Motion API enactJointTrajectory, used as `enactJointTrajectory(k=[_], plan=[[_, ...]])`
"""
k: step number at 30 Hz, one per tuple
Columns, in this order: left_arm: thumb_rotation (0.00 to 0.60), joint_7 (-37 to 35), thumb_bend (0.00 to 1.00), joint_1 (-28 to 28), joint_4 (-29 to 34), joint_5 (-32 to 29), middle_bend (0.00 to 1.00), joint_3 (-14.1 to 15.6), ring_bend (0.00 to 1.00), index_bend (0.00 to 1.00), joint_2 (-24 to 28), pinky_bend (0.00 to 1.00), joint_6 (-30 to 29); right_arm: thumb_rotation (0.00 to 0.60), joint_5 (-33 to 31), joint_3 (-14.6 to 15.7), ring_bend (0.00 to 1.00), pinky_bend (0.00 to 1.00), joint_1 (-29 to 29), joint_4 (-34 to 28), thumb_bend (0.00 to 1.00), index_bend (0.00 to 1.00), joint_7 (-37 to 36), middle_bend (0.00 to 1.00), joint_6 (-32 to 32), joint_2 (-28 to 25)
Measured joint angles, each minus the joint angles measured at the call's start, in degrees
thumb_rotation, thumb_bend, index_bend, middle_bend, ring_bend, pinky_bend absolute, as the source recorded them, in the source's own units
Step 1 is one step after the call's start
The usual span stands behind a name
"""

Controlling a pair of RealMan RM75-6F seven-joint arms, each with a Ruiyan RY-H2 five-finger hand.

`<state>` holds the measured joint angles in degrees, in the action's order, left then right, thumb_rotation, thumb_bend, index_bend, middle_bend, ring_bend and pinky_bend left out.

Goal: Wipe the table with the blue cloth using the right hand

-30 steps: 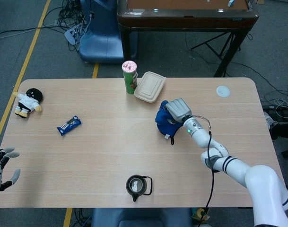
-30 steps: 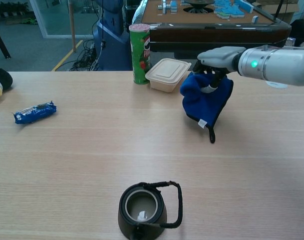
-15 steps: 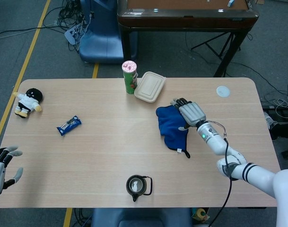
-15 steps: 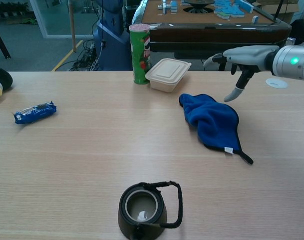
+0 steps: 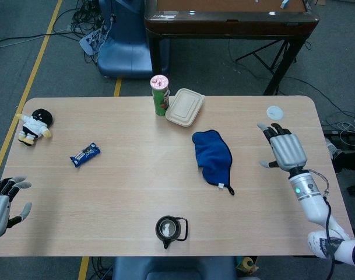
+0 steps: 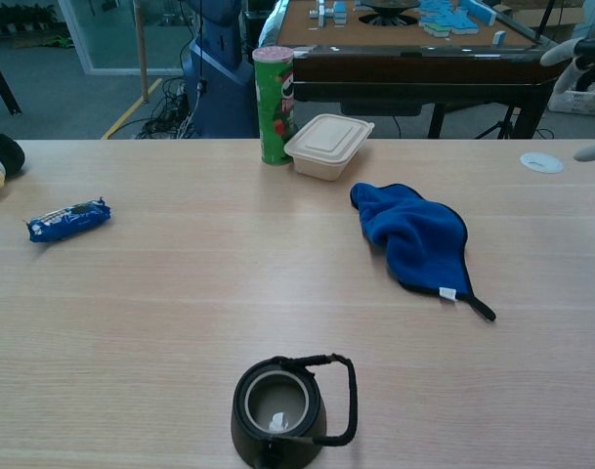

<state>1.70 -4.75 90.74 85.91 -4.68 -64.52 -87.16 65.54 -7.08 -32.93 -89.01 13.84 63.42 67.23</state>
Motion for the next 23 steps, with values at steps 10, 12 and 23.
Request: enactJointTrajectory(k=[10, 12, 23], plan=[[0.6, -0.04, 0.29, -0.78, -0.26, 0.04, 0.23, -0.06, 0.19, 0.34, -0.24, 0.17, 0.67, 0.6, 2.52, 4.02, 0.14, 0.26, 11.16, -8.17, 0.07, 0.1, 1.67, 0.27, 12.33, -5.42], [0.6, -0.04, 0.29, -0.79, -0.16, 0.33, 0.23, 0.03, 0.19, 0.34, -0.29, 0.17, 0.42, 0.6, 3.72, 4.8, 0.14, 0.26, 13.13, -9.21, 0.07, 0.1, 1.72, 0.28, 14.42, -5.89], [0.6, 0.2, 0.29, -0.86, 0.15, 0.25, 0.23, 0.22, 0.19, 0.33, -0.2, 0.17, 0.28, 0.6, 10.92, 6.34, 0.17, 0.26, 18.19, -10.28, 0.07, 0.12, 0.38, 0.3, 19.87, -5.84]])
